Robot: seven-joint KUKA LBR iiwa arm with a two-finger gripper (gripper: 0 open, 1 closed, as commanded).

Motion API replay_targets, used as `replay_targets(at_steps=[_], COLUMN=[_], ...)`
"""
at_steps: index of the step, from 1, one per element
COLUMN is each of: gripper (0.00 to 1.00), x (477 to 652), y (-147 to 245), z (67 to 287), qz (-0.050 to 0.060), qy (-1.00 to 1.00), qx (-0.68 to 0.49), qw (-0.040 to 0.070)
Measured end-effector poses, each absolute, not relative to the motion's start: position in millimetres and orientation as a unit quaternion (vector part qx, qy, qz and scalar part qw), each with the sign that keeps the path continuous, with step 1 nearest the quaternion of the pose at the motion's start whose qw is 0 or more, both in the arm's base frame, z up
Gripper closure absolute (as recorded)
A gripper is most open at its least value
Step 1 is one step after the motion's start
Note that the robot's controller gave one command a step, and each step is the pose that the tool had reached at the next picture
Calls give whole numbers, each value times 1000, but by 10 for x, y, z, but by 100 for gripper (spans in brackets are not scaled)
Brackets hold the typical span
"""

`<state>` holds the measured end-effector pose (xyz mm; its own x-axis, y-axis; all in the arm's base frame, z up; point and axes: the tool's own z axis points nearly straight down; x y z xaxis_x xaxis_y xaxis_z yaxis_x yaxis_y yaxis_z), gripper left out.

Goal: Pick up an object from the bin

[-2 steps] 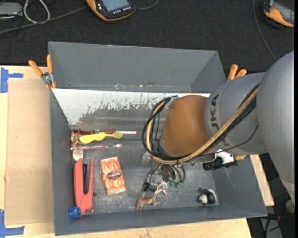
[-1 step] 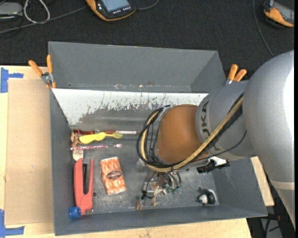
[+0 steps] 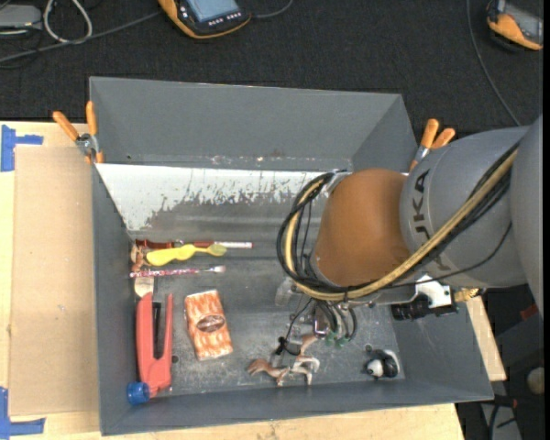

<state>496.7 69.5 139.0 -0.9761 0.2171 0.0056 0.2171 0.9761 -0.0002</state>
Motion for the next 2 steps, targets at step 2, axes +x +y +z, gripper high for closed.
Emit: replay_targets(at_steps=[2], gripper=[0], x=[5101], y=[787], z=[1482], qz=[-1], qy=[-1000], qx=[3], qw=[2])
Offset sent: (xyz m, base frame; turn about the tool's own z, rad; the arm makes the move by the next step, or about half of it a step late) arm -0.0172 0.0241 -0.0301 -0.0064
